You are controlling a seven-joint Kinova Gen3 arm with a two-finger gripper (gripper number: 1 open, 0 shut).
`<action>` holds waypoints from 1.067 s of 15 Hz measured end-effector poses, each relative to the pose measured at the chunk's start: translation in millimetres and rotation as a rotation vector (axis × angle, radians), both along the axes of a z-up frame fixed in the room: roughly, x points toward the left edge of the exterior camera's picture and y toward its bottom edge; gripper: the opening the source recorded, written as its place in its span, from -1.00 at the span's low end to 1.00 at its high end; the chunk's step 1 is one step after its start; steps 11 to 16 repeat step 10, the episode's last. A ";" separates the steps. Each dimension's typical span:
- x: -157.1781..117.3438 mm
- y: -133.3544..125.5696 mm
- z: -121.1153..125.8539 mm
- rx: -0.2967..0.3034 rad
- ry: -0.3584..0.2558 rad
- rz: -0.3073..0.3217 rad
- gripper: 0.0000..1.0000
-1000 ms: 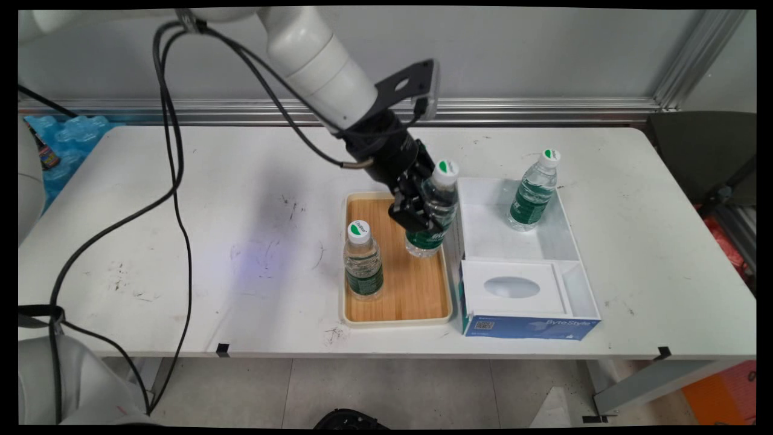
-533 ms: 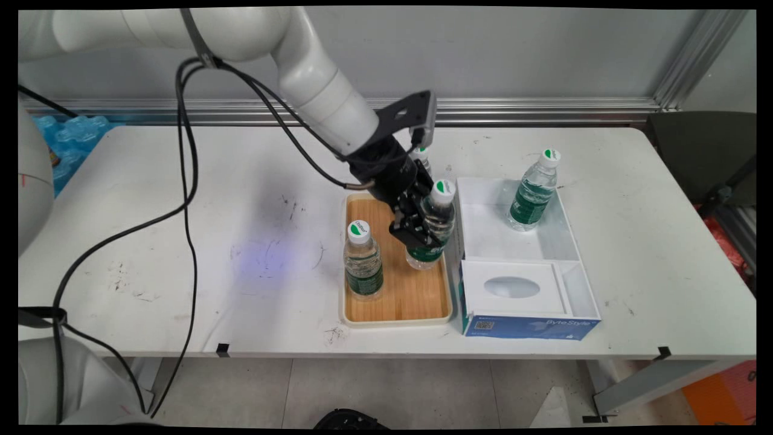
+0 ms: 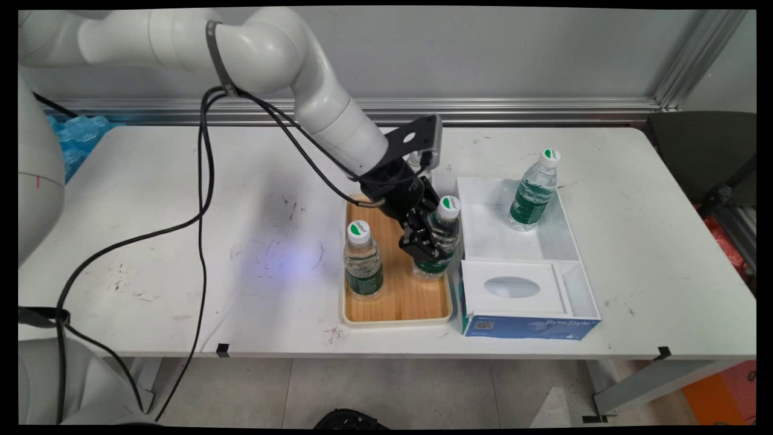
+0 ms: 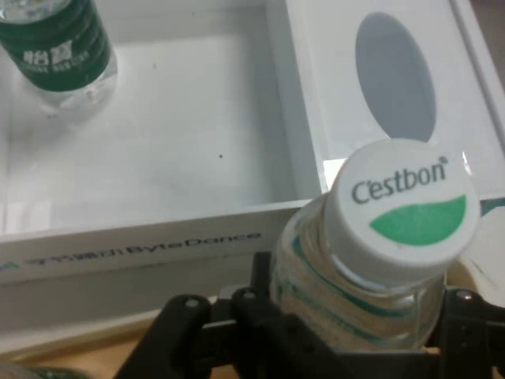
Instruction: Place the picked object on the tray
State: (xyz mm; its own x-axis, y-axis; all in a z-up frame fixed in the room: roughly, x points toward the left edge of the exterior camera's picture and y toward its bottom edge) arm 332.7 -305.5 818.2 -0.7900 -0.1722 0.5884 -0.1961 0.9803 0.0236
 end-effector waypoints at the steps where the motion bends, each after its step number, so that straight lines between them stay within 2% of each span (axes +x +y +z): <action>1: -0.7 -0.5 -2.9 0.001 0.002 0.001 -1.00; 5: 0.9 0.1 -11.4 0.006 0.001 0.004 -1.00; 6: 2.1 0.6 -12.6 0.007 0.001 0.004 1.00; 16: 5.8 3.2 -14.5 0.009 0.000 0.002 1.00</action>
